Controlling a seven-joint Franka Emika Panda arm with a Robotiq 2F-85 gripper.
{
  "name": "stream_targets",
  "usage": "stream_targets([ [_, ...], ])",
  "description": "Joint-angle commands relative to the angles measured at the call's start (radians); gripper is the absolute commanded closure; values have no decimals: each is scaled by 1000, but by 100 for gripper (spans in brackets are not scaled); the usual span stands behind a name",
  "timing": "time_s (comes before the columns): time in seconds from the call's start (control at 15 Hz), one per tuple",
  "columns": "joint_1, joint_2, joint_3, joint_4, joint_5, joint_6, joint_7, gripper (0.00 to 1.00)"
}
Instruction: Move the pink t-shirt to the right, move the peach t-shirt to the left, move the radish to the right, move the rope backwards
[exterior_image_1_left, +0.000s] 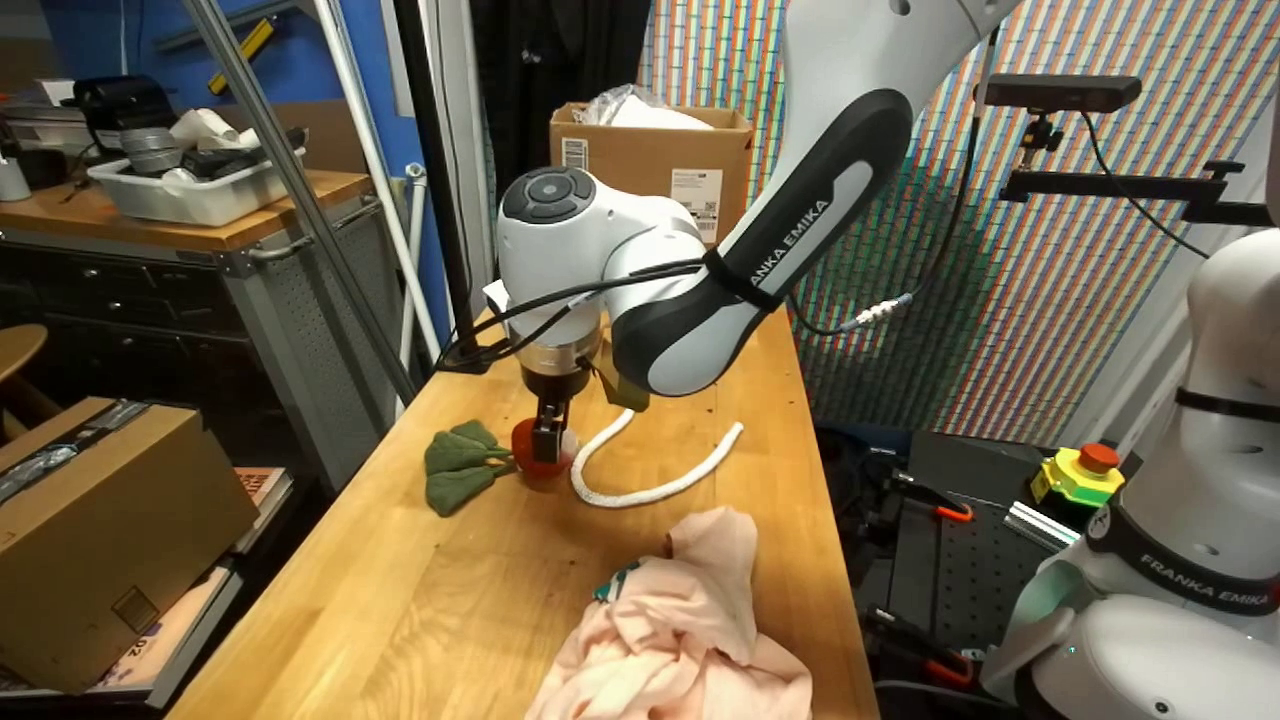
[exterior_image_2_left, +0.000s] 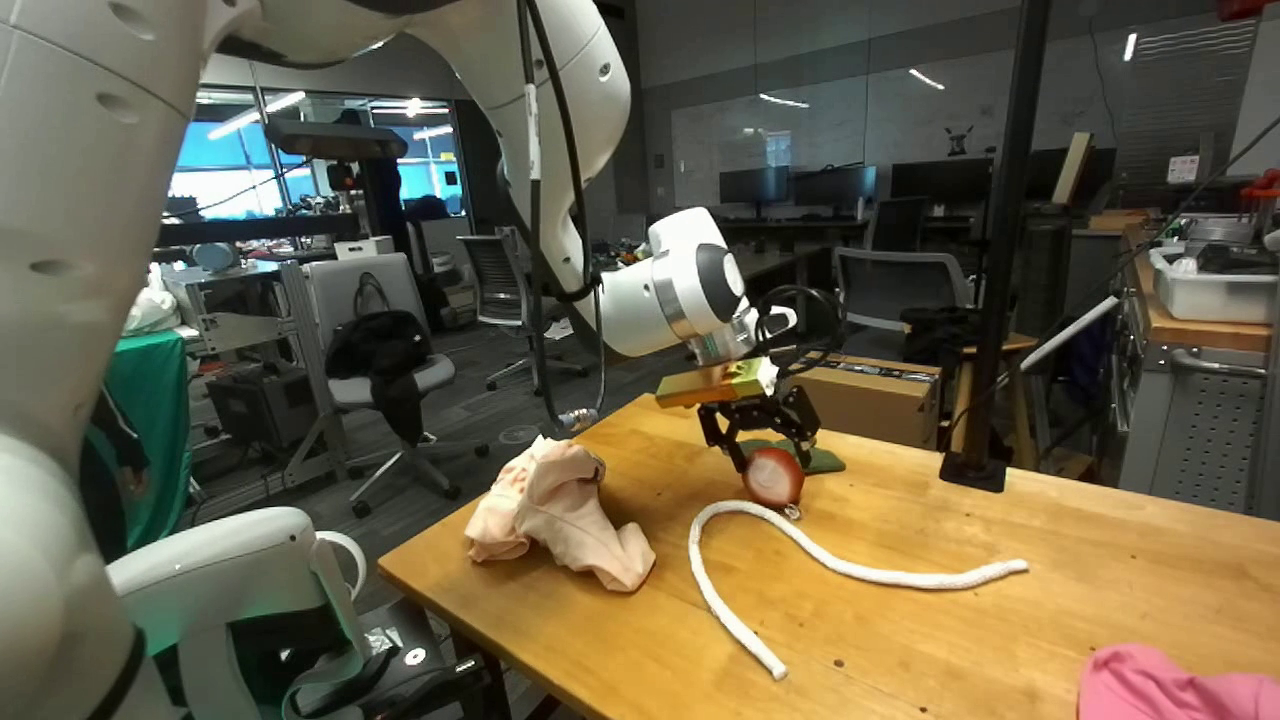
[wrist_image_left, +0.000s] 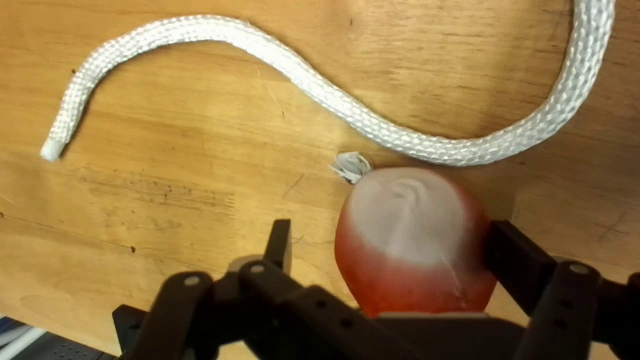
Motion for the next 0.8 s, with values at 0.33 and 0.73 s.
stream_targets([
  [0.33,-76,41,63,26,182,109,-179,0],
  [0.73,-126,53,123,43,310,104,-335,0],
])
